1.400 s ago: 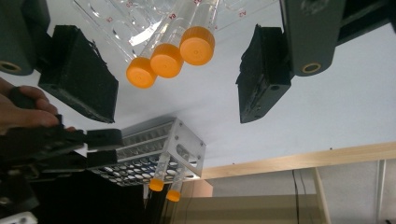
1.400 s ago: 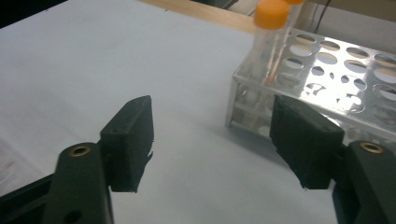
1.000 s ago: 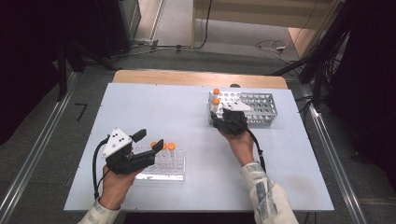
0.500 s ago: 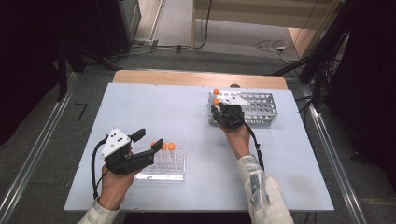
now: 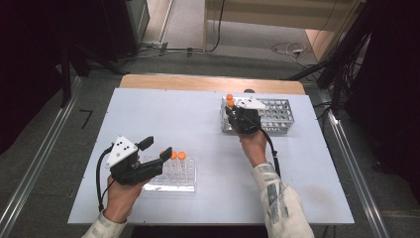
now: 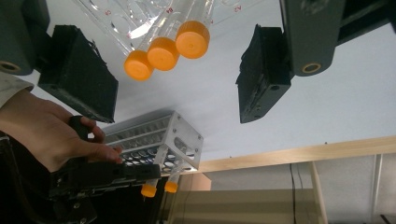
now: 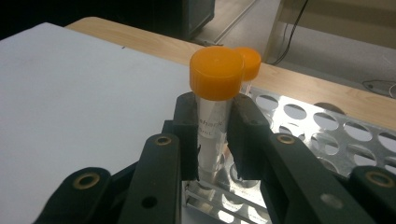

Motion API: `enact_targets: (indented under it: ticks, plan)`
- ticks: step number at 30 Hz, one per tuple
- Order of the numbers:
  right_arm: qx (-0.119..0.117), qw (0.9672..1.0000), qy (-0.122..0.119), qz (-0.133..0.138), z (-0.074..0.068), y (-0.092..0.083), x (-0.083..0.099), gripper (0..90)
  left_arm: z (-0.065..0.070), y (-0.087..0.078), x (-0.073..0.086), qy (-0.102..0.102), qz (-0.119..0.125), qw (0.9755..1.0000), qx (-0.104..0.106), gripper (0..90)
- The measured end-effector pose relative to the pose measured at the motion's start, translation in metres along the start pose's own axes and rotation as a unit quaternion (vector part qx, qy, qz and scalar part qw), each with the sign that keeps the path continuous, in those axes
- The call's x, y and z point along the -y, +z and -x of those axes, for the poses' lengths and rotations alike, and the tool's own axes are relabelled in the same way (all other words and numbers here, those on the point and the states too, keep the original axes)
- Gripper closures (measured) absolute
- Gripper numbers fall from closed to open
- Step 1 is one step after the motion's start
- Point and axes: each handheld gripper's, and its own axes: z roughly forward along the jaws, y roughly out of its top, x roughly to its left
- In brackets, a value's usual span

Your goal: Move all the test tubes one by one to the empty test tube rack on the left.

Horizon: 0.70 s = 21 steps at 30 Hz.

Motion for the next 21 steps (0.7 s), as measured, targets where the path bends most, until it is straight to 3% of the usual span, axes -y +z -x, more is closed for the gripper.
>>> enact_targets:
  ticks: [7, 10, 21]
  plan:
    - [-0.002, 0.9996, -0.007, 0.026, -0.001, -0.019, -0.013, 72.4, 0.0, 0.0, -0.001, -0.001, 0.002, 1.0, -0.002, 28.9]
    - [-0.014, 0.9992, -0.004, 0.037, -0.004, -0.028, -0.018, 72.4, 0.0, -0.001, -0.001, -0.002, 0.003, 1.0, -0.002, 29.0]
    - [-0.07, 0.9964, -0.033, 0.035, -0.037, -0.037, -0.023, 72.4, 0.0, 0.001, -0.004, -0.001, 0.003, 1.0, 0.001, 29.0]
